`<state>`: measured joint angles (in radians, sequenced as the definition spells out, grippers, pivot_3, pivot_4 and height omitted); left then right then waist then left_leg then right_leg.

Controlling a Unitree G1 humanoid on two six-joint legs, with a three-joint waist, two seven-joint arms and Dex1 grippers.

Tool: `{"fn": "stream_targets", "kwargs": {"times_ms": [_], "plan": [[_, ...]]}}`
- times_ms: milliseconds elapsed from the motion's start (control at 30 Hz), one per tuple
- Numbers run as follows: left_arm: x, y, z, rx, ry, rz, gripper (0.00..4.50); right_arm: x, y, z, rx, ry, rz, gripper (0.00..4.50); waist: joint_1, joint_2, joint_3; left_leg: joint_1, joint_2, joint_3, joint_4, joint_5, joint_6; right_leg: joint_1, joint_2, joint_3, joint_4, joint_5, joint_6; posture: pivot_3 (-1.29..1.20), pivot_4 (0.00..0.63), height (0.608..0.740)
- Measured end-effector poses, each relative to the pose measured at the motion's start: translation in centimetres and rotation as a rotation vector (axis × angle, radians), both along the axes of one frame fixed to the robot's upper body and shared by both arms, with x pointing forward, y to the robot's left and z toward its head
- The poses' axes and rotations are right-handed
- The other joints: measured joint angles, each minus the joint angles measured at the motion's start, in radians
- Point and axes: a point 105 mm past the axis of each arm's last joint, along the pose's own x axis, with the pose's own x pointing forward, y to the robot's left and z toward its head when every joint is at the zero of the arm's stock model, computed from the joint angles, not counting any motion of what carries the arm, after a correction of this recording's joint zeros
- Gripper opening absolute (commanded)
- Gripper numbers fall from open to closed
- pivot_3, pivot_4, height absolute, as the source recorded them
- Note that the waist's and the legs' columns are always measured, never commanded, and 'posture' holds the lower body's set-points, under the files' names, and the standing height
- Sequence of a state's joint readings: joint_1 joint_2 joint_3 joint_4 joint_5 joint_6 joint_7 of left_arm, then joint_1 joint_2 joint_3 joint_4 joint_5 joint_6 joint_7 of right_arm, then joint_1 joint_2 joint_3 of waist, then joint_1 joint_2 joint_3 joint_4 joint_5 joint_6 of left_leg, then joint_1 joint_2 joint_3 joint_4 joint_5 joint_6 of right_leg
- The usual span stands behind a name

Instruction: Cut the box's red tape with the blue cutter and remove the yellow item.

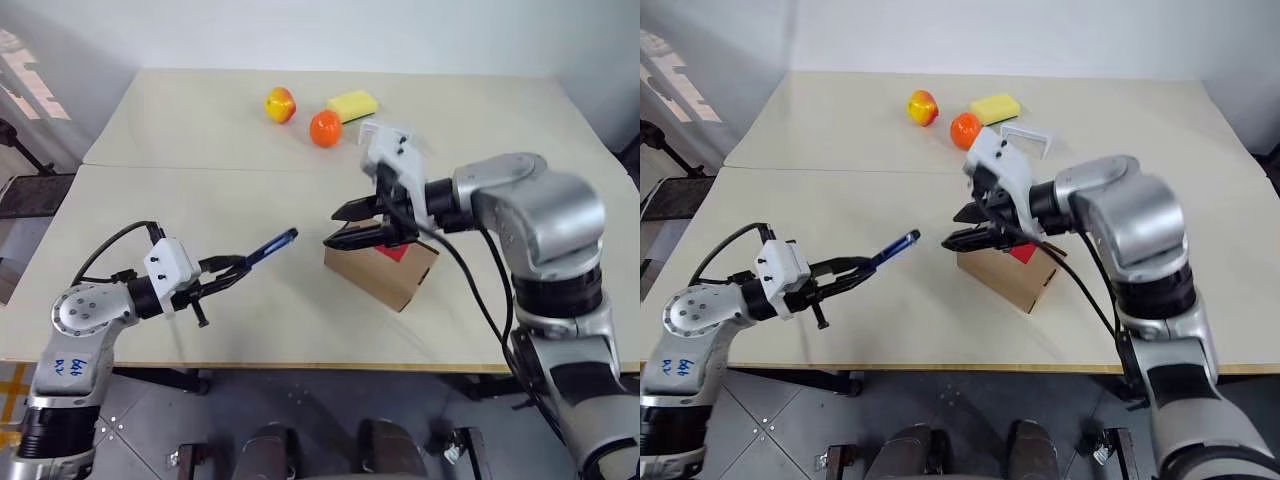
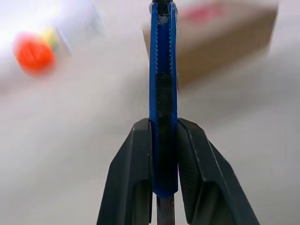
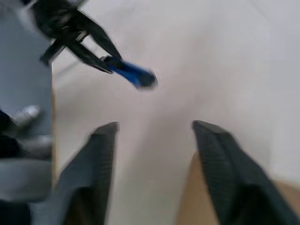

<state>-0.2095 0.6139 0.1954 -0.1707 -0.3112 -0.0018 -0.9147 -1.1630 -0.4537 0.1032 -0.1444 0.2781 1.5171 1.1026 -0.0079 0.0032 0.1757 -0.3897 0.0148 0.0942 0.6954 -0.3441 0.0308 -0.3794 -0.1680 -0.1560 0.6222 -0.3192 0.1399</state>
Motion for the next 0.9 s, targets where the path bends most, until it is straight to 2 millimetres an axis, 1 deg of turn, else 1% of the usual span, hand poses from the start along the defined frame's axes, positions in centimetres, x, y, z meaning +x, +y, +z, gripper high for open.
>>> {"fn": "stream_targets", "kwargs": {"times_ms": [67,100,167,233,267,333,400,467,533,600,867,900], "plan": [[0.4,-0.2,0.6,-0.002,-0.065,-0.002,0.51,0.0,0.5,1.4,0.038,0.039,-0.013,4.44,-0.001,0.0,0.0,0.0,-0.001,0.0,-0.001,0.0,0.0,0.0,0.0,-0.001,0.001,0.0,0.0,0.0,0.15,0.74],[0.7,-0.4,0.8,0.008,-0.105,-0.002,0.51,0.5,0.7,1.7,0.047,0.073,-0.033,4.48,-0.003,0.0,0.0,0.001,-0.002,0.0,-0.001,0.0,0.0,0.0,0.0,-0.001,0.0,0.0,0.0,0.0,0.15,0.74],[1.3,-1.5,1.2,-0.018,-0.171,-0.009,0.51,1.8,1.1,1.8,0.068,0.143,-0.096,4.48,-0.004,-0.001,0.0,0.0,-0.003,0.0,-0.001,0.0,0.0,0.001,0.0,-0.001,0.0,0.0,0.0,0.0,0.15,0.74],[1.7,-2.4,1.1,-0.027,-0.192,-0.016,0.51,2.2,1.2,1.4,0.074,0.193,-0.109,4.48,-0.001,-0.001,0.0,0.0,-0.003,-0.001,-0.001,0.0,0.0,0.001,0.0,-0.002,0.0,0.0,0.0,0.0,0.15,0.74],[1.8,-2.7,0.7,-0.009,-0.197,-0.022,0.51,2.3,1.2,1.1,0.074,0.223,-0.108,4.48,-0.001,-0.001,0.0,0.0,-0.003,-0.001,-0.001,0.0,0.0,0.0,0.0,-0.002,0.0,0.0,0.0,0.0,0.15,0.74],[2.2,-2.7,-0.1,0.019,-0.195,-0.011,0.51,2.4,1.2,0.6,0.065,0.262,-0.109,4.48,-0.006,-0.001,0.0,0.0,-0.003,0.0,-0.003,0.0,0.0,-0.001,0.0,-0.003,0.0,0.0,0.0,0.0,0.15,0.74],[2.6,-2.6,-0.3,0.028,-0.204,0.005,0.51,2.5,1.5,0.4,0.057,0.291,-0.11,4.48,-0.012,-0.001,0.0,0.0,-0.003,0.0,-0.004,0.0,0.0,-0.002,0.0,-0.003,0.0,0.0,0.0,0.0,0.15,0.74],[2.9,-3.0,-0.1,0.022,-0.224,0.005,0.51,2.6,1.8,0.3,0.042,0.308,-0.118,4.48,-0.018,-0.001,0.0,-0.001,-0.002,0.0,-0.004,0.0,0.0,-0.002,0.0,-0.004,0.0,0.0,0.0,0.0,0.15,0.74],[3.1,-3.9,0.6,0.016,-0.267,-0.01,0.51,2.8,2.6,-0.1,0.019,0.325,-0.134,4.48,-0.022,-0.001,0.0,0.0,-0.002,0.0,-0.005,0.0,0.0,-0.002,0.0,-0.004,0.0,0.0,0.0,0.0,0.15,0.74],[3.1,-4.3,0.9,0.016,-0.287,-0.023,0.51,2.8,3.2,-0.4,0.007,0.338,-0.13,4.48,-0.024,-0.001,0.0,0.0,-0.002,0.0,-0.006,0.0,0.0,-0.002,0.0,-0.004,0.0,0.0,0.0,0.0,0.15,0.74],[3.4,-4.2,0.5,0.012,-0.276,-0.013,0.51,3.1,3.4,-1.2,-0.012,0.363,-0.168,4.48,-0.023,-0.001,0.0,-0.001,-0.002,0.0,-0.006,0.0,0.0,-0.003,0.0,-0.004,0.0,0.0,0.0,0.0,0.15,0.74],[3.4,-4.2,0.4,0.012,-0.276,-0.014,0.51,3.2,3.4,-1.3,-0.014,0.362,-0.174,4.31,-0.022,-0.001,0.0,-0.001,-0.002,-0.001,-0.006,0.0,0.0,-0.003,0.0,-0.004,0.0,0.0,0.0,0.0,0.15,0.74]]}}
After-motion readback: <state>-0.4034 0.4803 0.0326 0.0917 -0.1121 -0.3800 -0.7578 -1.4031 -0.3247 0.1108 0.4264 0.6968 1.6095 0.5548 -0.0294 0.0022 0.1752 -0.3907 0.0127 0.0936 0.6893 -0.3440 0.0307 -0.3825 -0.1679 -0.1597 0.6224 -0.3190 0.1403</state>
